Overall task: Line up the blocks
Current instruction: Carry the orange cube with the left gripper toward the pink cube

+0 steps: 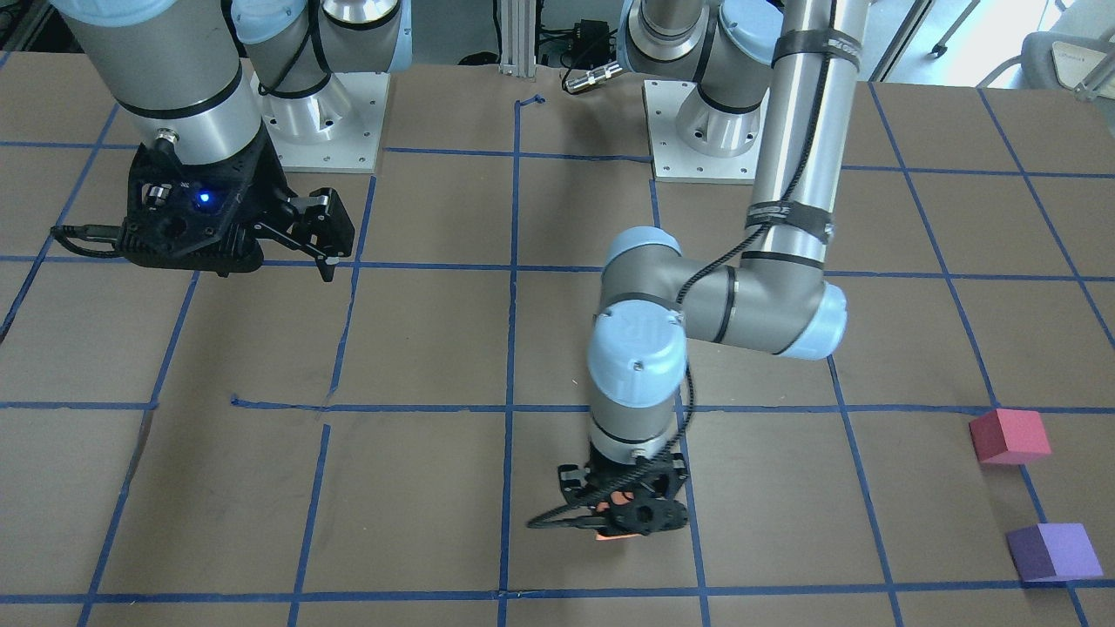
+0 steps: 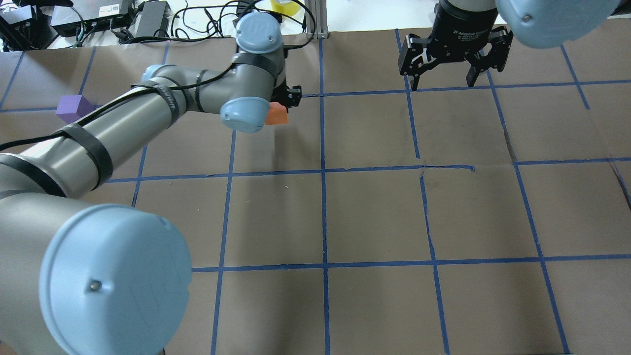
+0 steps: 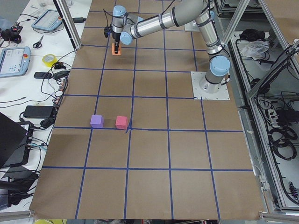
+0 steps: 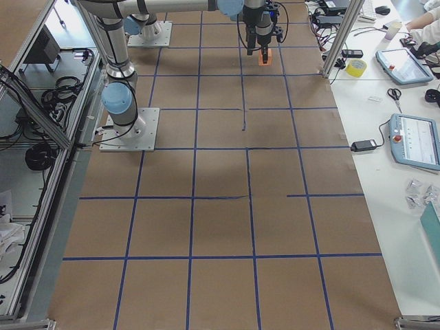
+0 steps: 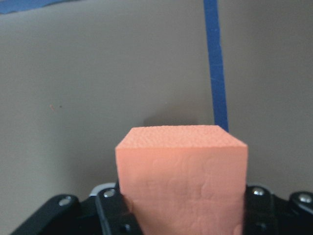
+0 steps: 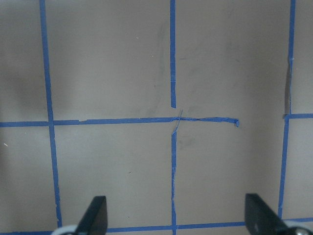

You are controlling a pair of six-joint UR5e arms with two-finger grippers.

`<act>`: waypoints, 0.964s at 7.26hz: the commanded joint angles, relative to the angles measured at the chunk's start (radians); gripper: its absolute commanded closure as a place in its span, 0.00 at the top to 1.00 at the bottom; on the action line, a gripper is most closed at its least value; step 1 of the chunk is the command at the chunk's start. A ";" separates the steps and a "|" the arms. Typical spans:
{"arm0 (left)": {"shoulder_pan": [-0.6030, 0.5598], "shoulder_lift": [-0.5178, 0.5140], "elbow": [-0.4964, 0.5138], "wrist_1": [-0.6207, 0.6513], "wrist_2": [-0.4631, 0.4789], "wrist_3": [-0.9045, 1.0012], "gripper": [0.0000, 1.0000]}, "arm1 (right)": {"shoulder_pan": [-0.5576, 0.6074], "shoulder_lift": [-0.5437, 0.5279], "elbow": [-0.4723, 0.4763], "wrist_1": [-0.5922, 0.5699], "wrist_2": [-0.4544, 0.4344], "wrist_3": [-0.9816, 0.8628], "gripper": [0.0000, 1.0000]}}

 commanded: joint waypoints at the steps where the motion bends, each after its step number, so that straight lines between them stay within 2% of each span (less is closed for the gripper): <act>1: 0.207 0.047 -0.030 -0.016 0.000 0.031 0.10 | 0.001 0.001 0.000 0.001 0.000 0.000 1.00; 2: 0.293 0.072 -0.056 -0.045 -0.011 0.081 0.00 | 0.003 -0.001 0.000 0.001 0.000 0.000 1.00; 5: 0.510 0.101 -0.061 -0.035 -0.017 0.500 0.00 | 0.003 -0.001 0.005 0.001 0.000 0.000 1.00; 6: 0.618 0.089 -0.066 -0.042 -0.116 0.544 0.00 | 0.003 -0.001 0.005 0.001 0.000 0.000 1.00; 7: 0.717 0.071 -0.060 -0.044 -0.168 0.650 0.00 | 0.003 -0.001 0.005 0.001 0.000 0.000 1.00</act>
